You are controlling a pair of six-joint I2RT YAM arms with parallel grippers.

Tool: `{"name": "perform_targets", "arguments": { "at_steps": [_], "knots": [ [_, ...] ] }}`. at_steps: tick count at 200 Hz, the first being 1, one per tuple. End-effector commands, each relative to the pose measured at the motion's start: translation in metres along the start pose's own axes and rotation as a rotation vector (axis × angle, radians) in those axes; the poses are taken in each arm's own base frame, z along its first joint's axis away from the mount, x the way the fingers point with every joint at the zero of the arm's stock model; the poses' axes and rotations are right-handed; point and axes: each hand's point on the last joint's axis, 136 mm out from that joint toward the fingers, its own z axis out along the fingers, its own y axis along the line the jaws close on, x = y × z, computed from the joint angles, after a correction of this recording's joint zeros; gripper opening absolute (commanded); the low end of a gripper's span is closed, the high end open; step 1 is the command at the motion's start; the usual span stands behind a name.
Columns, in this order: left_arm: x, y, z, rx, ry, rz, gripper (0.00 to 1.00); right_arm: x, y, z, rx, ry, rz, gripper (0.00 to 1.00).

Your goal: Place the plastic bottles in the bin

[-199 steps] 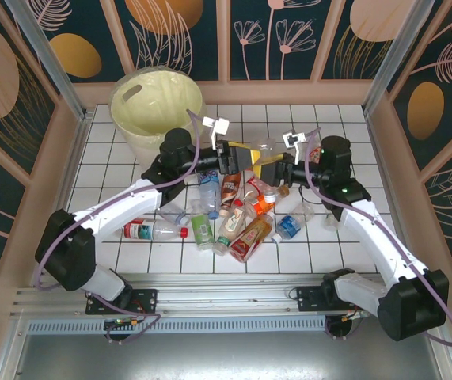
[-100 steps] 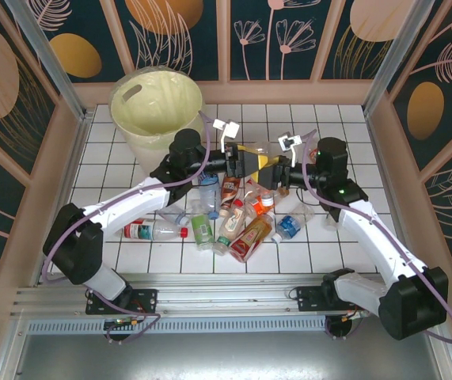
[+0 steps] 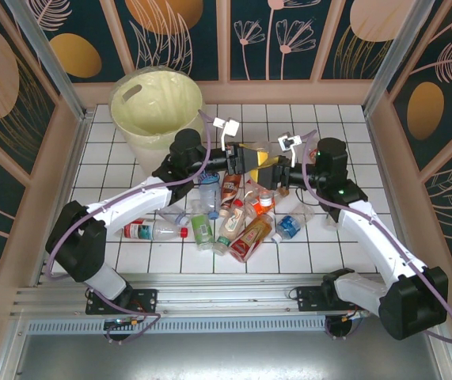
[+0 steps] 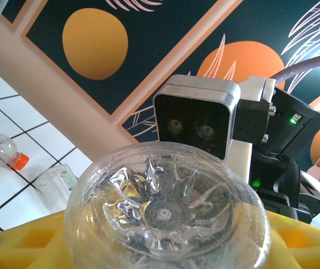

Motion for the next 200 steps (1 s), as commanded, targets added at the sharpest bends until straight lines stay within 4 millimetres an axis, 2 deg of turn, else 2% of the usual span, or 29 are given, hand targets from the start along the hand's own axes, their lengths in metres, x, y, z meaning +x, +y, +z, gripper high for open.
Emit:
{"name": "perform_targets", "arguments": {
  "at_steps": [1, 46, 71, 103, 112, 138, 158, 182, 200],
  "knots": [
    [-0.015, -0.019, 0.000, 0.049, -0.040, 0.053, 0.51, 0.005, 0.003, 0.002, -0.016, 0.003, -0.019, 0.70],
    [-0.033, -0.007, -0.008, -0.111, -0.084, 0.090, 0.50, -0.002, 0.005, -0.006, 0.039, -0.033, -0.040, 0.97],
    [-0.056, -0.007, -0.017, -0.184, -0.111, 0.125, 0.49, -0.002, 0.010, -0.016, 0.081, -0.048, -0.061, 0.99],
    [-0.102, -0.002, -0.041, -0.318, -0.163, 0.178, 0.49, -0.007, 0.023, -0.031, 0.123, -0.089, -0.095, 0.99],
    [-0.117, -0.006, -0.048, -0.365, -0.181, 0.215, 0.49, -0.010, 0.026, -0.037, 0.143, -0.108, -0.106, 0.99],
    [-0.161, -0.008, -0.078, -0.548, -0.249, 0.299, 0.49, -0.019, 0.035, -0.049, 0.184, -0.157, -0.126, 0.98],
    [-0.192, 0.001, -0.110, -0.739, -0.304, 0.344, 0.49, -0.025, 0.038, -0.056, 0.217, -0.194, -0.140, 0.98],
    [-0.225, 0.010, -0.150, -0.958, -0.359, 0.406, 0.49, -0.029, 0.033, -0.062, 0.273, -0.221, -0.141, 0.97],
    [-0.241, 0.018, -0.175, -1.101, -0.382, 0.446, 0.49, -0.028, 0.028, -0.063, 0.299, -0.221, -0.133, 0.97]
  ]
}}
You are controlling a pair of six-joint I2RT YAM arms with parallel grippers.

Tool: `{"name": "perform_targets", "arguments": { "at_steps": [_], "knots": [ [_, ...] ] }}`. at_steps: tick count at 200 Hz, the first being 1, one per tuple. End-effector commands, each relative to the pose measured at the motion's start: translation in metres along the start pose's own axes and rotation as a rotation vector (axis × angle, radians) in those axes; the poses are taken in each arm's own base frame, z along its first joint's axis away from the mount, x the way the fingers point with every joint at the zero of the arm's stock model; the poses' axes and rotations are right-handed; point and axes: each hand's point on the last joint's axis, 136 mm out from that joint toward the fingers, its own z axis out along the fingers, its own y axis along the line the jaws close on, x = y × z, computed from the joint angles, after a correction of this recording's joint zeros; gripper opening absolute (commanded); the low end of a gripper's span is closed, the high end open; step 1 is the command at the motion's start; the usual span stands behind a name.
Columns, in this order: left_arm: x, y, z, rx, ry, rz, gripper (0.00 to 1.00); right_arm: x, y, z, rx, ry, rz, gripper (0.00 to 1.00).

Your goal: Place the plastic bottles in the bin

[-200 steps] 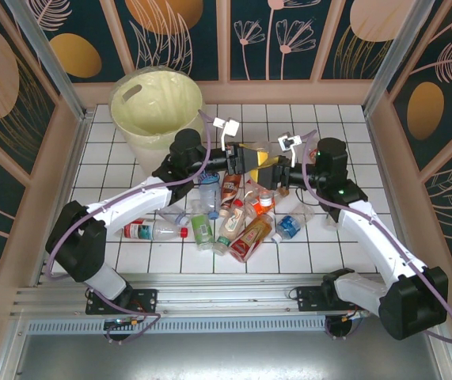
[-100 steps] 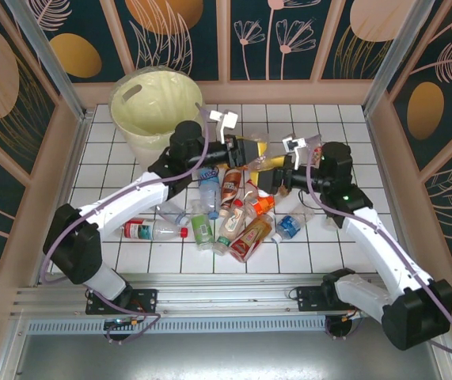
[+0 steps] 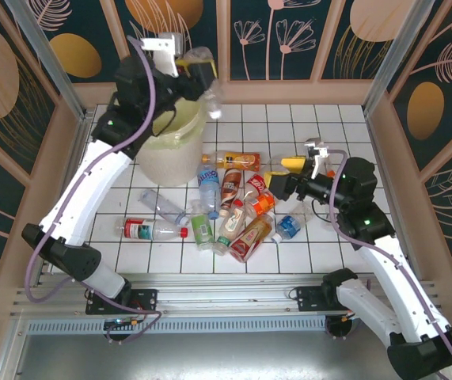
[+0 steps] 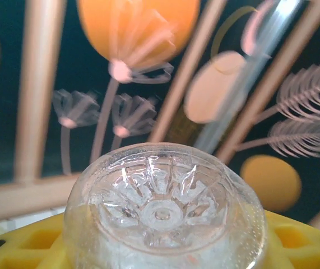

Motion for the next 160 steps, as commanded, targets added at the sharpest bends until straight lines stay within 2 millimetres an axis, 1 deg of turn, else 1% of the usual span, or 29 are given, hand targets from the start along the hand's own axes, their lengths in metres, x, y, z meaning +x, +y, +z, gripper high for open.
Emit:
{"name": "perform_targets", "arguments": {
  "at_steps": [1, 14, 39, 45, 47, 52, 76, 103, 126, 160],
  "knots": [
    [0.005, 0.062, 0.000, -0.300, 0.055, 0.136, 0.49, -0.009, -0.005, -0.004, 0.060, -0.026, -0.016, 0.97],
    [0.000, 0.079, -0.001, -0.368, 0.055, 0.167, 0.49, -0.006, -0.007, -0.004, 0.069, -0.022, -0.013, 0.97],
    [0.005, 0.110, 0.004, -0.436, 0.095, 0.188, 0.49, -0.002, -0.010, -0.005, 0.079, -0.018, -0.011, 0.97],
    [0.005, 0.115, 0.002, -0.445, 0.102, 0.189, 0.48, -0.002, -0.010, -0.005, 0.082, -0.017, -0.010, 0.97],
    [0.013, 0.121, 0.009, -0.453, 0.125, 0.190, 0.48, -0.001, -0.010, -0.005, 0.081, -0.016, -0.009, 0.97],
    [0.019, 0.128, 0.013, -0.463, 0.145, 0.192, 0.48, 0.000, -0.011, -0.005, 0.084, -0.014, -0.007, 0.97],
    [0.039, 0.153, 0.023, -0.502, 0.221, 0.193, 0.48, 0.004, -0.010, -0.006, 0.080, 0.003, -0.005, 0.97],
    [0.063, 0.178, 0.033, -0.538, 0.297, 0.205, 0.47, 0.014, -0.011, -0.004, 0.069, 0.041, 0.004, 0.97],
    [0.085, 0.193, 0.040, -0.520, 0.369, 0.179, 0.47, 0.021, -0.013, -0.003, 0.071, 0.065, 0.010, 0.97],
    [0.121, 0.215, 0.049, -0.525, 0.501, 0.146, 0.47, 0.029, -0.024, 0.001, 0.103, 0.094, 0.034, 0.97]
  ]
}}
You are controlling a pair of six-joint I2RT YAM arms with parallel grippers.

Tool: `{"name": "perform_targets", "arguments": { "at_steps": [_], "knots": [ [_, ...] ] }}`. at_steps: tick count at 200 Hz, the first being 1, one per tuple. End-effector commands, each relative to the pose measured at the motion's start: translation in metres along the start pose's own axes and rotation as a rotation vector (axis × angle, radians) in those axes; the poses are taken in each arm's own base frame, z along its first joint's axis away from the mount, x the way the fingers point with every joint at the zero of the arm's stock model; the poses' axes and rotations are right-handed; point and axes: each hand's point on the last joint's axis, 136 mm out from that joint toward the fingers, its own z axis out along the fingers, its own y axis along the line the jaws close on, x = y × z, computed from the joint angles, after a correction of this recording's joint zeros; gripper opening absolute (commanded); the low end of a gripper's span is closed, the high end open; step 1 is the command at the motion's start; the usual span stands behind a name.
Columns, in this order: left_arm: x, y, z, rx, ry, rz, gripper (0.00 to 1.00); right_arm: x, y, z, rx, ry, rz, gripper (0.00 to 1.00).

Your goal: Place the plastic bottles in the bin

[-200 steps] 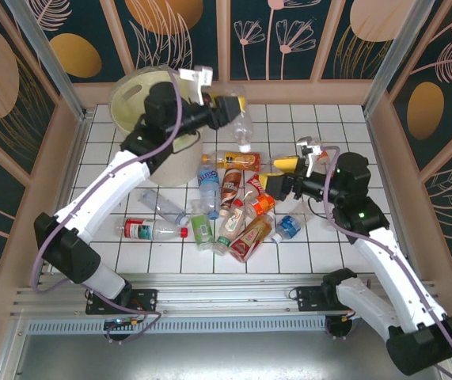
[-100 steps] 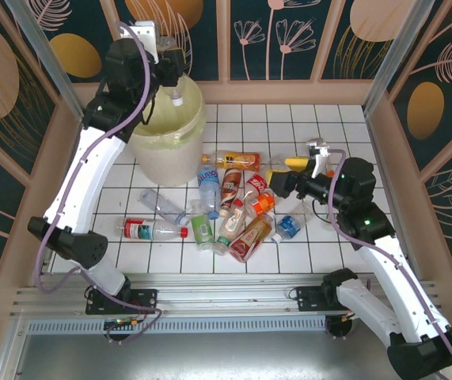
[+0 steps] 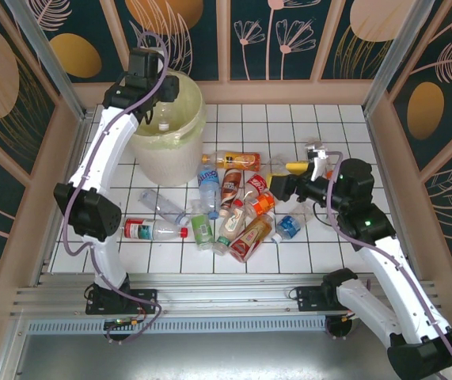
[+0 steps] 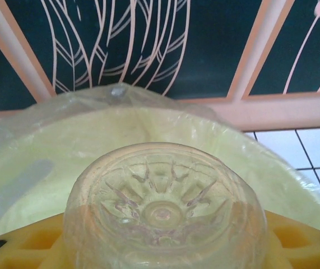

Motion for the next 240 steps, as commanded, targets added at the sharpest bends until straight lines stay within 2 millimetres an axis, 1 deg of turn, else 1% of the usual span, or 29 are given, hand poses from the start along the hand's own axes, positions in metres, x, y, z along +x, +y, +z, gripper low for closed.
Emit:
{"name": "perform_targets", "arguments": {
  "at_steps": [1, 28, 52, 96, 131, 141, 145, 158, 185, 205, 225, 240],
  "knots": [
    [0.016, 0.003, 0.013, 0.015, 0.089, 0.021, 0.47, 0.012, -0.005, 0.004, 0.008, 0.039, 0.000, 0.97],
    [0.037, 0.003, 0.030, 0.026, 0.163, 0.030, 0.47, 0.016, -0.010, 0.008, 0.017, 0.053, 0.009, 0.97],
    [0.049, 0.002, 0.040, 0.032, 0.202, 0.033, 0.47, 0.020, -0.013, 0.010, 0.019, 0.063, 0.017, 0.97],
    [0.081, 0.000, 0.061, 0.041, 0.295, 0.030, 0.47, 0.025, -0.021, 0.014, 0.043, 0.077, 0.035, 0.97],
    [0.098, -0.002, 0.073, 0.047, 0.337, 0.022, 0.47, 0.029, -0.024, 0.016, 0.053, 0.089, 0.049, 0.97],
    [0.102, -0.003, 0.075, 0.052, 0.348, 0.017, 0.47, 0.031, -0.029, 0.018, 0.069, 0.094, 0.063, 0.97],
    [0.110, -0.002, 0.074, 0.050, 0.378, 0.019, 0.48, 0.032, -0.030, 0.018, 0.075, 0.095, 0.068, 0.97],
    [0.117, -0.002, 0.077, 0.048, 0.399, 0.018, 0.49, 0.035, -0.037, 0.020, 0.101, 0.103, 0.087, 0.97],
    [0.128, -0.002, 0.080, 0.051, 0.425, 0.013, 0.50, 0.038, -0.047, 0.022, 0.148, 0.105, 0.106, 0.96],
    [0.133, -0.004, 0.082, 0.060, 0.437, 0.008, 0.50, 0.037, -0.050, 0.021, 0.166, 0.100, 0.106, 0.96],
    [0.134, -0.006, 0.082, 0.071, 0.439, -0.002, 0.53, 0.038, -0.052, 0.021, 0.177, 0.103, 0.108, 0.96],
    [0.129, -0.009, 0.079, 0.086, 0.427, -0.016, 0.59, 0.039, -0.056, 0.022, 0.193, 0.105, 0.115, 0.96]
  ]
}}
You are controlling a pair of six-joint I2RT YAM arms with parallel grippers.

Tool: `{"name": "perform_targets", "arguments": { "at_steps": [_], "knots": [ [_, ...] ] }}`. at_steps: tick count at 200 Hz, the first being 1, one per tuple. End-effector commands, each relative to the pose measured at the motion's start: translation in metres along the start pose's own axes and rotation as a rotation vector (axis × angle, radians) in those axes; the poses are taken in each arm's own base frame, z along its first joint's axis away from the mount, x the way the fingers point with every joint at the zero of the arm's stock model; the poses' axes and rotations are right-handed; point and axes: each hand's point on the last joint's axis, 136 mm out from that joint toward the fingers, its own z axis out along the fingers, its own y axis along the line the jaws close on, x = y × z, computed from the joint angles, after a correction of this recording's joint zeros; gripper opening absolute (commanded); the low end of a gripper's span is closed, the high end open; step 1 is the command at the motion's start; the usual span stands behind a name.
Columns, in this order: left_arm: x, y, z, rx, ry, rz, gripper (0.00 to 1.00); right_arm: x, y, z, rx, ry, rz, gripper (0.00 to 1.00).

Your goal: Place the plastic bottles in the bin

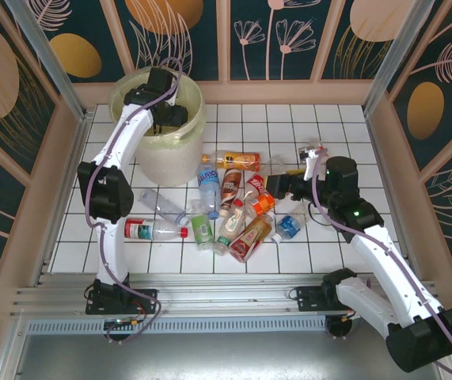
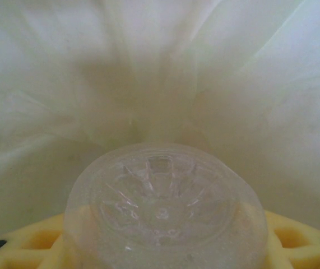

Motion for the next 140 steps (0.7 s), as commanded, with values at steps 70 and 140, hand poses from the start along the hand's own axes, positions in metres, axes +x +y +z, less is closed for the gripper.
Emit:
{"name": "perform_targets", "arguments": {
  "at_steps": [70, 140],
  "knots": [
    [-0.017, -0.006, -0.040, 0.044, -0.070, -0.055, 0.92, 0.014, -0.036, 0.005, 0.177, 0.033, 0.080, 0.96],
    [-0.049, -0.014, -0.123, 0.109, -0.301, -0.073, 0.99, 0.035, -0.081, -0.002, 0.405, 0.038, 0.215, 0.94]
  ]
}}
